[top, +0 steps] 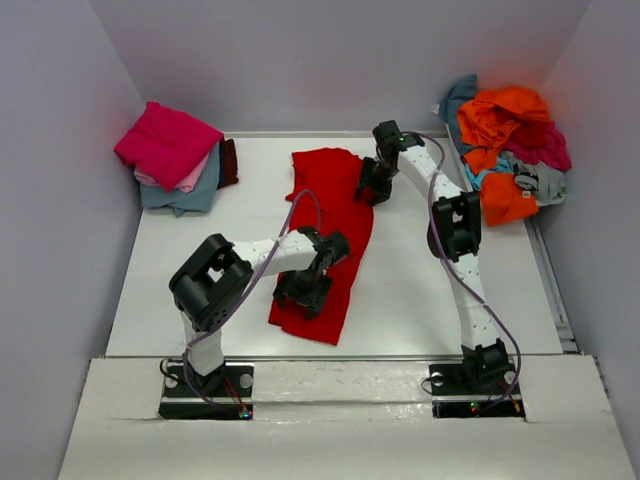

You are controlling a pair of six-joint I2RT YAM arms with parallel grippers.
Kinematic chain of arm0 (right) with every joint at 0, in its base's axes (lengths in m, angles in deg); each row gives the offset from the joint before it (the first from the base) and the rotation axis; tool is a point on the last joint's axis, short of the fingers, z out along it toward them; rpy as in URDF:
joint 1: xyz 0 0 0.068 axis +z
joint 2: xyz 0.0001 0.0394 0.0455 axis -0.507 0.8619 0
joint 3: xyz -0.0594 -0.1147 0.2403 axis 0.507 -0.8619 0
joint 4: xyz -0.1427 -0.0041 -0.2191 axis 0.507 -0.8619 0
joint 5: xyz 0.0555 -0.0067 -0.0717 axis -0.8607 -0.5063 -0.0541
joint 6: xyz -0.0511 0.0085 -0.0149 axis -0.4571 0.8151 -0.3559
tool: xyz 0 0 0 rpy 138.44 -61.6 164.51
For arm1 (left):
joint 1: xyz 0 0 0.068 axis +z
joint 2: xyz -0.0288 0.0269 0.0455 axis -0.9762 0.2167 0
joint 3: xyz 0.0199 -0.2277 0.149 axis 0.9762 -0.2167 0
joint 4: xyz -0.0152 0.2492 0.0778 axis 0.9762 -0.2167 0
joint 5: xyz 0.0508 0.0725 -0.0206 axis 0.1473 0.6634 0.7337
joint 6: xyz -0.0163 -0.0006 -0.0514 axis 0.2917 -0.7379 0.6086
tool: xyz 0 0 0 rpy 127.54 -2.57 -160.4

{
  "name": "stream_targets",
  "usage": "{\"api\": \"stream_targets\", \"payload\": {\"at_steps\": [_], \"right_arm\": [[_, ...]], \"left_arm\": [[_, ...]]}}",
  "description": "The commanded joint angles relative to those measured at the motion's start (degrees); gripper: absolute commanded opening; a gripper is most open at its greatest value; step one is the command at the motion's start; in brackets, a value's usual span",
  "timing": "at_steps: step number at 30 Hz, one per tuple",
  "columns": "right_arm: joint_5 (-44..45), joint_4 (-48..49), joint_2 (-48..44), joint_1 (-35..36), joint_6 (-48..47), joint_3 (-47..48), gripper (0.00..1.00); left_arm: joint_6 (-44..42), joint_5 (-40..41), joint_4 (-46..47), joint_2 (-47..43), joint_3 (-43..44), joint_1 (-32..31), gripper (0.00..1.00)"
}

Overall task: Fold and stack the t-shirts
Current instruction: Fold the tshirt

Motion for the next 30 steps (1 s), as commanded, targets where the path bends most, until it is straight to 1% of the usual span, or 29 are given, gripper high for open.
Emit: {"api": "stream_targets", "payload": {"at_steps": [1, 7, 8, 12, 17, 21, 24, 30], "right_arm": [[0.7, 1.9, 4.9, -1.0, -2.5, 1.7, 0.56], [-0.3, 2.0, 6.6, -1.5, -3.2, 3.5, 0.56], [-0.4, 2.2, 6.8, -1.5, -3.6, 3.6, 0.56], [-0.1, 1.7, 7.4, -1.5, -5.0, 5.8, 0.56], [-1.2, 1.5, 8.2, -1.5, -6.0, 7.7, 0.57], [-1.8, 1.5, 7.8, -1.5, -6.4, 6.5, 0.57], [-1.1, 1.7, 6.7, -1.5, -6.9, 5.7, 0.57], [-1.2, 1.7, 6.4, -1.5, -7.3, 5.8, 0.57]], "left_arm": [[-2.2, -2.2, -3.9, 0.9, 0.5, -3.8, 0.78], [-3.2, -2.9, -4.5, 4.2, 3.9, -8.6, 0.77], [-3.5, -2.6, -4.6, 5.0, 5.0, -10.1, 0.77], [-4.2, -1.4, -4.9, 7.1, 7.4, -12.4, 0.77], [-5.5, -0.4, -4.2, 9.5, 11.4, -13.0, 0.77], [-6.2, -0.5, -3.7, 12.6, 16.9, -13.0, 0.77], [-7.2, -0.4, -3.5, 13.2, 18.5, -13.0, 0.77], [-7.9, -1.2, -2.7, 12.1, 18.4, -13.0, 0.77]]}}
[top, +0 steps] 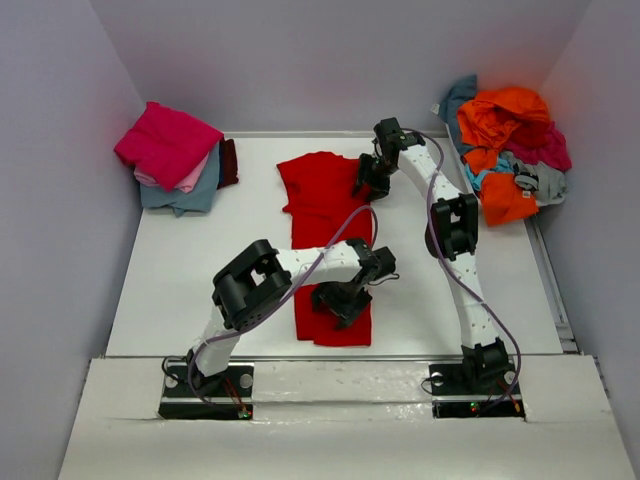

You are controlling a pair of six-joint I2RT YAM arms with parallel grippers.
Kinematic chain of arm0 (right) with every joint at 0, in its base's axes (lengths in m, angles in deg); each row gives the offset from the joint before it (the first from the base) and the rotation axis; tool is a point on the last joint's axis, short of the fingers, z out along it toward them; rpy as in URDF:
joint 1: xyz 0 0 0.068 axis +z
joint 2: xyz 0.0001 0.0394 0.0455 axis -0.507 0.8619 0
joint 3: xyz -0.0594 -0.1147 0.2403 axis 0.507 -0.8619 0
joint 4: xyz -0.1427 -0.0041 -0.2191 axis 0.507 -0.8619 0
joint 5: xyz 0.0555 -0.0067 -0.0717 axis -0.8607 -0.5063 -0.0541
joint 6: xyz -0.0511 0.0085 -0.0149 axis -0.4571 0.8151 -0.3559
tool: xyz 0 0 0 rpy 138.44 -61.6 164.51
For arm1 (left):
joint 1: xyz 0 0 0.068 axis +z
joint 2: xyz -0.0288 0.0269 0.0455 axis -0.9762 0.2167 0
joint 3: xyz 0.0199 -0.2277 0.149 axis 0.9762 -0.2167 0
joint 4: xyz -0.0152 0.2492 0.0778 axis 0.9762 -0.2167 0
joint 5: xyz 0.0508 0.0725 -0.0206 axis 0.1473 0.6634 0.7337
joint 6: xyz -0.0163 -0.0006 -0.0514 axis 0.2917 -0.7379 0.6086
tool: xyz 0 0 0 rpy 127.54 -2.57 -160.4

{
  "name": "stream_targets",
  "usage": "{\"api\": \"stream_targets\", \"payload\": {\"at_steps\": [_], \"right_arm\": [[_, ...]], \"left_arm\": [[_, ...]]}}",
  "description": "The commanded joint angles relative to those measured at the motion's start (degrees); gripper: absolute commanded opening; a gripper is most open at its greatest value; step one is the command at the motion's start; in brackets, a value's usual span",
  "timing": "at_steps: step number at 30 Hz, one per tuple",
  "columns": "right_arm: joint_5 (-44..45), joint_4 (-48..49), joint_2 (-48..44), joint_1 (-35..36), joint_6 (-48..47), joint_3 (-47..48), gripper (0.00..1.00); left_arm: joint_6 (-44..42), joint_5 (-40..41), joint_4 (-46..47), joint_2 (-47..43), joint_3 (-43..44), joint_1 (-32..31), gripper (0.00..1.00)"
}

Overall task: Fold and stack the t-shirts
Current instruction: Fold the tshirt

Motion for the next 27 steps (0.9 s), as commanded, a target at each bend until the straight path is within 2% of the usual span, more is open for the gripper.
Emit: {"api": "stream_targets", "payload": {"at_steps": [1, 6, 12, 17, 24, 27], "right_arm": [[3.2, 2.5, 2.3, -0.6, -2.9, -1.2, 0.57], [4.7, 3.0, 0.5, -0.6, -3.3, -1.7, 0.58], [4.9, 2.1, 1.2, -1.2, -3.3, 3.1, 0.60], [6.7, 6.1, -6.8, -1.2, -3.3, -6.2, 0.60], [7.0, 0.3, -11.8, -1.2, -4.5, -3.3, 0.60], [6.9, 0.6, -15.7, -1.2, -4.4, -8.5, 0.60]], "left_arm": [[-0.9, -0.2, 2.7, -0.5, 1.1, -0.3, 0.77], [0.1, -0.9, 3.0, -3.1, -0.8, -0.3, 0.77], [1.4, 0.5, 3.4, -6.6, -2.2, -0.8, 0.77], [5.8, 9.1, 2.4, -9.8, 1.7, -0.8, 0.78], [11.8, 18.3, -4.3, -12.6, 12.3, -0.3, 0.78], [14.5, 21.1, -7.1, -13.3, 13.0, 1.7, 0.79]]}}
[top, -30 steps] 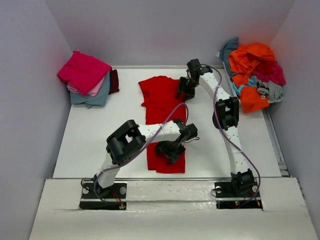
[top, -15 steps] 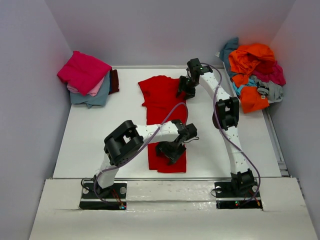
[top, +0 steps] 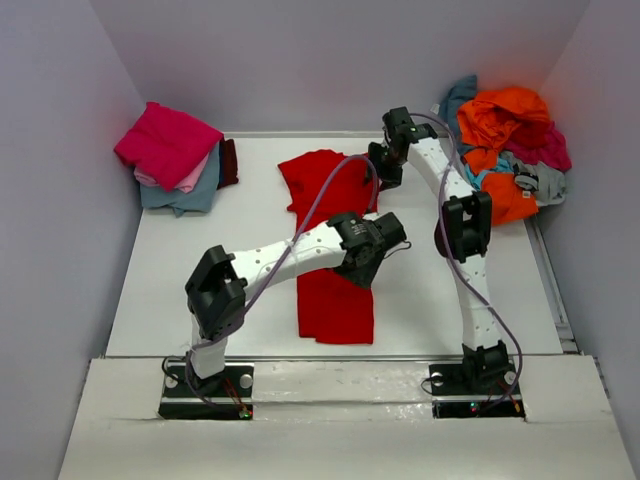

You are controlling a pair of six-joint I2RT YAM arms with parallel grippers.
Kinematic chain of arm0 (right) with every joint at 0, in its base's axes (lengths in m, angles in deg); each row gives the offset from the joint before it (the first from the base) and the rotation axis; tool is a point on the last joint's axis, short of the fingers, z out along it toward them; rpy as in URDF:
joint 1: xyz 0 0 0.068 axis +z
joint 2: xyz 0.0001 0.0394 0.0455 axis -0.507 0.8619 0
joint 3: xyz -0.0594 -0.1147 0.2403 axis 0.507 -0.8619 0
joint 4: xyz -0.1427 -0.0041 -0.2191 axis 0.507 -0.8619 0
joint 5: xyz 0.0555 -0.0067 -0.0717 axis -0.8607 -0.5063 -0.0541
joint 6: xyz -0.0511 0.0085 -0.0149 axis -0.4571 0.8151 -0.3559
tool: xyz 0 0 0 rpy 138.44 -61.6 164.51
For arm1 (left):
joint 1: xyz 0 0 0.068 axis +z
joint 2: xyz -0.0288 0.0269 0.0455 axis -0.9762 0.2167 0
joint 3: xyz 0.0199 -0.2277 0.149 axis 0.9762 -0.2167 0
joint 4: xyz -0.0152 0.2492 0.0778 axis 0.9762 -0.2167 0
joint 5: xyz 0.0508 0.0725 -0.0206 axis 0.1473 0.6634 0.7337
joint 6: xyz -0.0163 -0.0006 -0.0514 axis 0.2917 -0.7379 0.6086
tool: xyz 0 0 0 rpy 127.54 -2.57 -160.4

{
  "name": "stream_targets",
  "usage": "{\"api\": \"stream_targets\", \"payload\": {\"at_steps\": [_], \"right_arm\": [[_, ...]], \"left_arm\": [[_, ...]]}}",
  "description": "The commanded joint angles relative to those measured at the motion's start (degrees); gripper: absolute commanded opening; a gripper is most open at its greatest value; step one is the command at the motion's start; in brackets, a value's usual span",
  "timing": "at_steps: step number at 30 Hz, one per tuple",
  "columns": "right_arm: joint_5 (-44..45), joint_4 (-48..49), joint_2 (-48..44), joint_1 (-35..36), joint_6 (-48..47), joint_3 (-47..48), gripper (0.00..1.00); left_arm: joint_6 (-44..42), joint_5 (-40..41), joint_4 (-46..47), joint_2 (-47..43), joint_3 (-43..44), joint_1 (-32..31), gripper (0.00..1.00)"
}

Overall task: Fold and stack the t-shirts
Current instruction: Fold the tshirt

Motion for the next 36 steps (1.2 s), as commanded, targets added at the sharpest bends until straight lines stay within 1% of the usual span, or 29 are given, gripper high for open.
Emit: {"api": "stream_targets", "payload": {"at_steps": [1, 3, 6, 8, 9, 10, 11, 12, 14, 16, 19, 24, 25, 29, 33, 36], "right_arm": [[0.6, -0.2, -9.7, -0.5, -1.6, -4.9, 0.60], [0.7, -0.4, -11.7, -0.5, -1.5, -7.0, 0.61], [1.0, -4.1, -12.9, 0.8, -1.1, -7.7, 0.60], [2.6, -3.1, -15.6, 2.5, -0.5, -13.7, 0.60], [2.9, -2.3, -19.3, 3.1, 0.1, -16.7, 0.60], [3.0, -1.5, -21.1, 3.7, 0.4, -19.5, 0.60], [3.0, -0.6, -22.7, 4.8, 0.9, -24.6, 0.60], [3.3, -0.5, -25.5, 5.3, 1.7, -26.8, 0.60], [3.6, -0.5, -27.7, 6.6, 2.3, -30.5, 0.59], [3.6, -0.8, -29.8, 8.9, 2.7, -35.2, 0.59], [4.2, -1.5, -34.9, 11.8, 4.0, -39.6, 0.58], [2.4, -2.1, -38.5, 16.6, 6.2, -44.9, 0.58], [2.6, -2.2, -38.9, 18.5, 6.3, -46.7, 0.58], [2.4, -1.4, -41.0, 21.1, 7.8, -52.1, 0.57], [2.5, 1.0, -41.8, 21.1, 7.9, -54.2, 0.57], [3.8, 0.6, -38.8, 21.1, 7.2, -49.4, 0.56]], "left_arm": [[6.7, 7.3, -6.7, -4.4, 1.9, 3.4, 0.79], [7.2, 6.3, -5.5, -5.8, -0.4, 5.6, 0.79], [7.4, 4.9, -3.6, -7.3, -3.3, 10.1, 0.79], [7.2, 4.5, -2.6, -8.3, -4.3, 13.2, 0.79], [6.9, 4.1, -1.3, -9.2, -5.5, 14.0, 0.79], [6.3, 3.6, -0.8, -9.4, -6.2, 14.7, 0.79], [5.9, 3.0, -0.4, -9.5, -6.8, 15.7, 0.79], [5.4, 3.1, 0.1, -9.4, -8.4, 15.7, 0.79], [5.2, 2.9, 0.8, -9.4, -10.5, 15.7, 0.79], [5.5, 2.1, 2.4, -10.6, -14.4, 15.7, 0.79], [6.1, -0.9, 5.1, -12.7, -19.3, 15.7, 0.79], [7.3, -3.9, 7.6, -14.7, -25.7, 15.7, 0.79], [7.4, -4.3, 8.4, -16.0, -27.7, 15.7, 0.79], [7.6, -6.2, 9.7, -17.6, -32.3, 15.7, 0.79], [8.7, -6.8, 11.1, -19.6, -35.3, 15.7, 0.79], [8.9, -7.7, 11.4, -19.5, -35.8, 15.7, 0.79]]}}
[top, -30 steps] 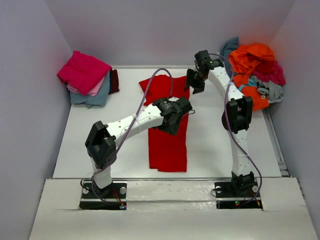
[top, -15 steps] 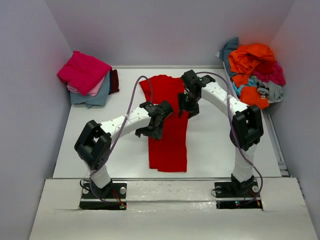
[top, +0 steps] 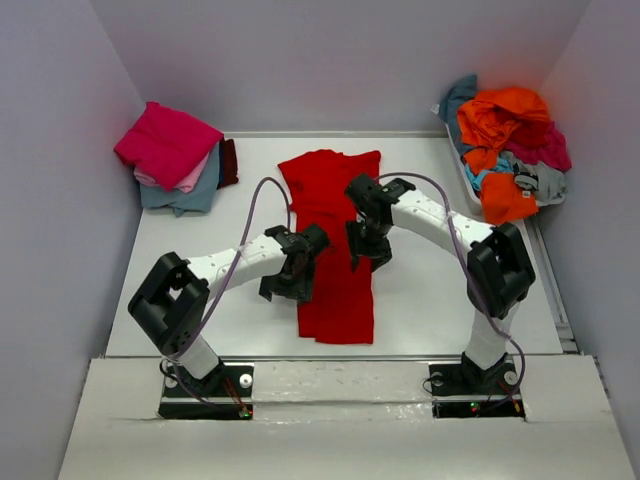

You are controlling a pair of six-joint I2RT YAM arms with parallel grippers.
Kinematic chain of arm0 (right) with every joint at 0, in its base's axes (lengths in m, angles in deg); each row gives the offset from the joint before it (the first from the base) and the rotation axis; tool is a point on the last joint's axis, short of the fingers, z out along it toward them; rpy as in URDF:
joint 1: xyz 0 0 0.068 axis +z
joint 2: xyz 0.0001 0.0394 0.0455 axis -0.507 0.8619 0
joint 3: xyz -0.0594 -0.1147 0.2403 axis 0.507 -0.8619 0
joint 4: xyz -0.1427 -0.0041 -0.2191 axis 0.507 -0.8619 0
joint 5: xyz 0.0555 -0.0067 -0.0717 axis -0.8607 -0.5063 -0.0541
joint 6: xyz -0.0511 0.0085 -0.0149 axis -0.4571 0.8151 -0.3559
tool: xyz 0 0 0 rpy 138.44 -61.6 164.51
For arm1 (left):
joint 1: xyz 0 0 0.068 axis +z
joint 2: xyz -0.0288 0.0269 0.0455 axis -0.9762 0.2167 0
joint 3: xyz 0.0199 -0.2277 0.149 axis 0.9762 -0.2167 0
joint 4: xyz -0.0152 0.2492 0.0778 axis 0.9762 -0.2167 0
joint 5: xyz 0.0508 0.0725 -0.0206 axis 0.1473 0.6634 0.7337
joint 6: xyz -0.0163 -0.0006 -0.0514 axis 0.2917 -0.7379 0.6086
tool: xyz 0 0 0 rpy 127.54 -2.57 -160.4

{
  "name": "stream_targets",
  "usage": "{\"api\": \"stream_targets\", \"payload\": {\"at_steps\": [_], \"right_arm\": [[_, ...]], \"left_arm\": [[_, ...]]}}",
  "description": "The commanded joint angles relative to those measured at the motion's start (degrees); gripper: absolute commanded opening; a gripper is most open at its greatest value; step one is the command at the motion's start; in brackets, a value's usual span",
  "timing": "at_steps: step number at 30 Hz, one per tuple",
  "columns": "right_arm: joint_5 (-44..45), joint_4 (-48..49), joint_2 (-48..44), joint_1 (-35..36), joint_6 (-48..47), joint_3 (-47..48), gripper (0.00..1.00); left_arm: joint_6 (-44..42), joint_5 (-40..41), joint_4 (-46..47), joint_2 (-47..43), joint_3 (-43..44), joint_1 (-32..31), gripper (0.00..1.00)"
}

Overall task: Fold and stack the t-shirts
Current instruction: Fold the tshirt

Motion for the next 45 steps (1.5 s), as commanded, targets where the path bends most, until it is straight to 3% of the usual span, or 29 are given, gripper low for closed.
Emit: {"api": "stream_targets", "payload": {"at_steps": [1, 8, 25, 37, 45], "right_arm": [[2.5, 1.5, 2.7, -0.4, 0.1, 6.4, 0.56], [0.2, -1.8, 9.7, -0.4, -1.0, 19.3, 0.55], [-2.9, -0.4, -1.0, 7.7, 2.9, 0.1, 0.53], [-3.9, -0.6, 0.7, 16.8, 5.8, -0.7, 0.50], [-4.6, 1.1, 4.7, 20.8, 7.7, 0.0, 0.48]], "left_arm": [[1.4, -1.4, 1.4, -2.7, -1.1, -0.1, 0.79], [1.8, -2.9, 1.4, -5.3, -3.5, -0.1, 0.79], [1.3, -6.7, 2.5, -7.5, -6.3, -0.6, 0.78], [0.5, -8.2, 4.1, -6.6, -7.0, -0.6, 0.78], [8.4, -1.1, 2.3, -13.5, -5.8, -0.6, 0.78]]}}
